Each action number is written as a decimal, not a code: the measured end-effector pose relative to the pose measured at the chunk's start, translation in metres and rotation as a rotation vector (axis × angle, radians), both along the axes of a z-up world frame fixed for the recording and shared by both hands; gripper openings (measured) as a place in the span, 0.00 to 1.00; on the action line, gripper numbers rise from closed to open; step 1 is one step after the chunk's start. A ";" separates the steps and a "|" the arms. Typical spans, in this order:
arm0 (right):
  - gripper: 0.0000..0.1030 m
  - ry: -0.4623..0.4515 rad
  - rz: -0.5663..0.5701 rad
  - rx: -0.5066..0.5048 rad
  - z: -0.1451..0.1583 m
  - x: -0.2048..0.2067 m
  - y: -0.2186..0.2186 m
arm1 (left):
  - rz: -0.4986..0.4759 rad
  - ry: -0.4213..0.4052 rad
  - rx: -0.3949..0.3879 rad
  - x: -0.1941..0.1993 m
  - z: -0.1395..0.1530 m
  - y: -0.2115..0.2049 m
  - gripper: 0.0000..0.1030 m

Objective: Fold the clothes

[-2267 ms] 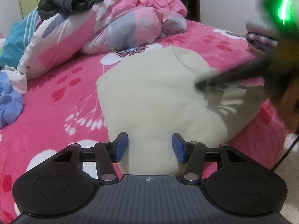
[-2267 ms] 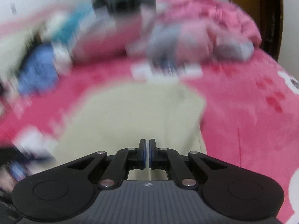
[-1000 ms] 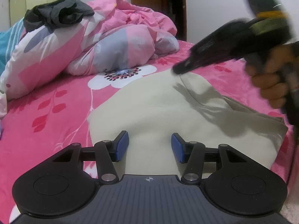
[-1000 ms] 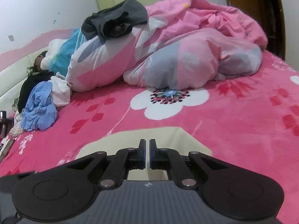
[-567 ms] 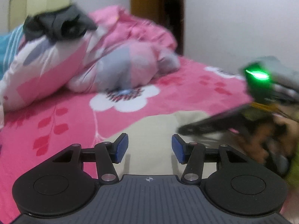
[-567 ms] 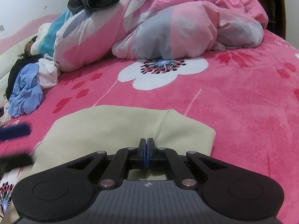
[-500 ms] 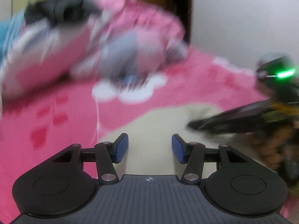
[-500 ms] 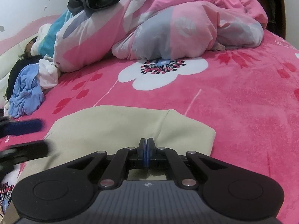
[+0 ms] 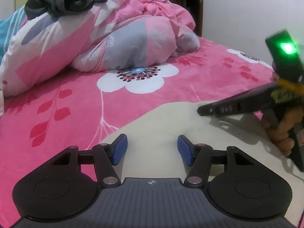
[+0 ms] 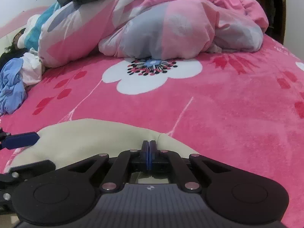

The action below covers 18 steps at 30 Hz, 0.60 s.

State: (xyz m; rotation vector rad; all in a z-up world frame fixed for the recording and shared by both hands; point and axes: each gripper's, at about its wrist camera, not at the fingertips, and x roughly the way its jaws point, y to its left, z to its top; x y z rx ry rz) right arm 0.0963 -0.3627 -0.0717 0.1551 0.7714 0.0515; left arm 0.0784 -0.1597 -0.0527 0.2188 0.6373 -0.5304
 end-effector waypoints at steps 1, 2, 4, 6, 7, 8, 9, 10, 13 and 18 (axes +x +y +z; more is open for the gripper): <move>0.00 -0.002 -0.010 -0.003 0.006 -0.003 0.000 | 0.001 0.002 0.001 0.000 0.001 0.000 0.57; 0.00 -0.016 -0.013 -0.004 0.013 -0.009 0.002 | 0.002 0.004 0.000 0.000 0.001 0.001 0.57; 0.00 -0.056 -0.008 0.003 0.031 -0.031 0.007 | 0.007 0.006 0.001 0.000 0.002 0.001 0.57; 0.00 -0.091 0.030 0.019 0.047 -0.055 0.015 | 0.013 0.005 0.006 -0.001 0.002 0.000 0.57; 0.00 -0.099 0.054 0.027 0.053 -0.067 0.020 | 0.015 0.004 0.009 -0.001 0.002 -0.001 0.57; 0.00 -0.084 0.063 0.019 0.050 -0.074 0.024 | 0.017 0.005 0.012 -0.001 0.002 -0.001 0.57; 0.00 -0.059 0.062 0.002 0.043 -0.078 0.027 | 0.018 0.006 0.014 -0.001 0.002 -0.002 0.57; 0.00 -0.034 0.062 -0.016 0.037 -0.083 0.030 | 0.018 0.007 0.016 -0.001 0.003 -0.002 0.57; 0.00 -0.047 0.064 -0.040 0.018 -0.097 0.031 | 0.016 -0.011 0.039 -0.004 0.002 -0.006 0.57; 0.00 -0.093 0.038 0.046 0.053 -0.130 0.029 | 0.031 -0.006 0.058 -0.005 0.004 -0.010 0.57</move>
